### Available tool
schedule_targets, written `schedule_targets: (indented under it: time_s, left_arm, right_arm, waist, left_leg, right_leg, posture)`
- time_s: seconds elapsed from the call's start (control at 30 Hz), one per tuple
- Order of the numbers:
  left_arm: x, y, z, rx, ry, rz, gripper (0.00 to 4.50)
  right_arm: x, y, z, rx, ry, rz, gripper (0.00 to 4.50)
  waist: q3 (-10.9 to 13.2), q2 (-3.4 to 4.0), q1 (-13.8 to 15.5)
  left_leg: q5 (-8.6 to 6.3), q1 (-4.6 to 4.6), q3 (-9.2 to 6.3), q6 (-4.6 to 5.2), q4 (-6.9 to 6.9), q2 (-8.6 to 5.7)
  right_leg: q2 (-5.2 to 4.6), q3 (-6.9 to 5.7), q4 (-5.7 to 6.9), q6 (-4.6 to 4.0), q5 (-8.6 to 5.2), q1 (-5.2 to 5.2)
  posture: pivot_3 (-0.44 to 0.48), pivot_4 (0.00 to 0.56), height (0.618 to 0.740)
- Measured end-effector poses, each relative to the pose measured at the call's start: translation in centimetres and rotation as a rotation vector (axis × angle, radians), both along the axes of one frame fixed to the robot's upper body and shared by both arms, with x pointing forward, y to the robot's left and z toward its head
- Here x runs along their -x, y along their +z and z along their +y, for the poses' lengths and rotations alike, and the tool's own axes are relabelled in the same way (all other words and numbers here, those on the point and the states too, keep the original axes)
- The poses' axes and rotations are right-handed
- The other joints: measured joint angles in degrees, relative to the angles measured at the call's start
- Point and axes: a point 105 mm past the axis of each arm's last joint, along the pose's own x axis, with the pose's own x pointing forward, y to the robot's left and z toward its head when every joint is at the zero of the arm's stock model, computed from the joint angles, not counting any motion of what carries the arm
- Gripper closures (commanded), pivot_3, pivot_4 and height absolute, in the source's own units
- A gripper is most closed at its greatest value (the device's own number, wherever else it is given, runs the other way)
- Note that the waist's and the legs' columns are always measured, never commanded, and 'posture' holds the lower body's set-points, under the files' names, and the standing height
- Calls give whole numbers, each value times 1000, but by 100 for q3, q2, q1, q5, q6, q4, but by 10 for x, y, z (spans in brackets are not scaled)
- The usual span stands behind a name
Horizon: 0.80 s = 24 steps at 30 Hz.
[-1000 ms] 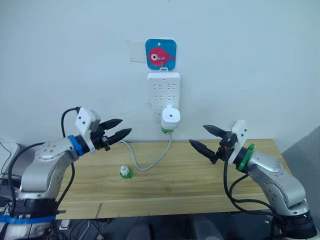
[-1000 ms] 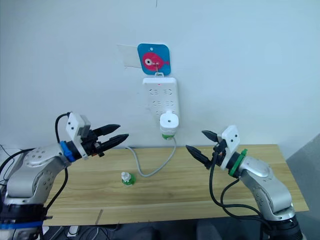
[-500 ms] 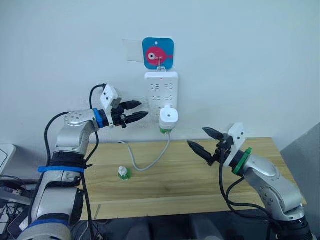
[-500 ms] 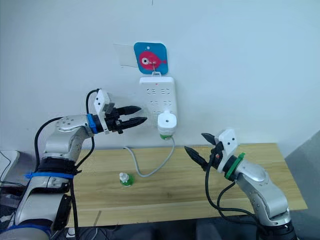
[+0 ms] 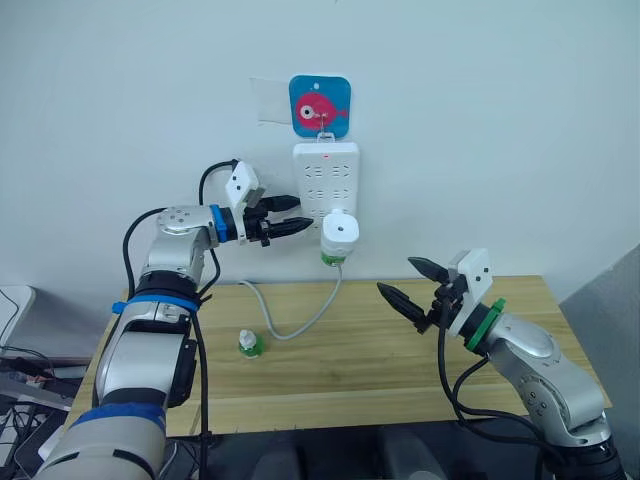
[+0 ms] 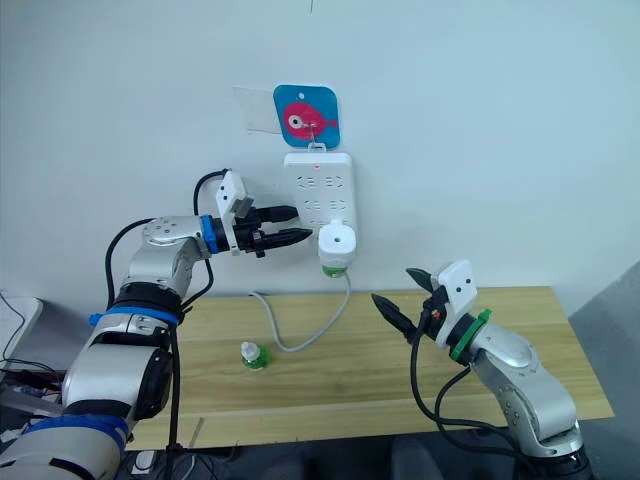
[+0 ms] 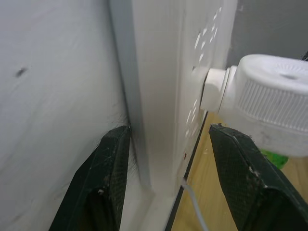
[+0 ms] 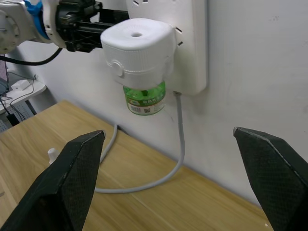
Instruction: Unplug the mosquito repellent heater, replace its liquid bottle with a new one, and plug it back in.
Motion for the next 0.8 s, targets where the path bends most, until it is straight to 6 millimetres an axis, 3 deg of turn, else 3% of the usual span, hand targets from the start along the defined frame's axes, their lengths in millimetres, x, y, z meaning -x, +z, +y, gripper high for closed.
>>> schedule_targets:
  time_s: [0.27,0.47,0.67,0.8]
  left_arm:
    - [2,0,-9,1,-42,6,1808]
    - [15,6,-17,14,-131,53,1808]
    - [18,13,-19,59,-118,68,3141]
    - [17,11,-19,80,-95,86,3147]
  right_arm:
    - [0,1,7,-8,15,9,0]
    - [-1,4,11,-24,22,4,0]
    - [-7,7,19,-36,-4,20,0]
    - [-9,22,28,-53,-25,3,0]
  waist:
    - [1,0,-6]
    - [3,4,-13]
    - [22,9,-26]
    - [61,17,-30]
  left_leg:
    - [1,-68,-36,0,14,-2]
    - [1,-79,-35,0,14,-3]
    - [1,-76,-37,0,18,-2]
    - [1,-73,-38,1,20,-3]
  right_leg:
    - [0,-13,18,-1,1,-66]
    - [0,-9,23,-1,1,-81]
    - [0,-7,37,-1,1,-86]
    - [2,-5,56,-1,-2,-92]
  posture:
    - [-167,141,740]
    - [-160,144,740]
    - [-157,158,740]
    - [-161,168,740]
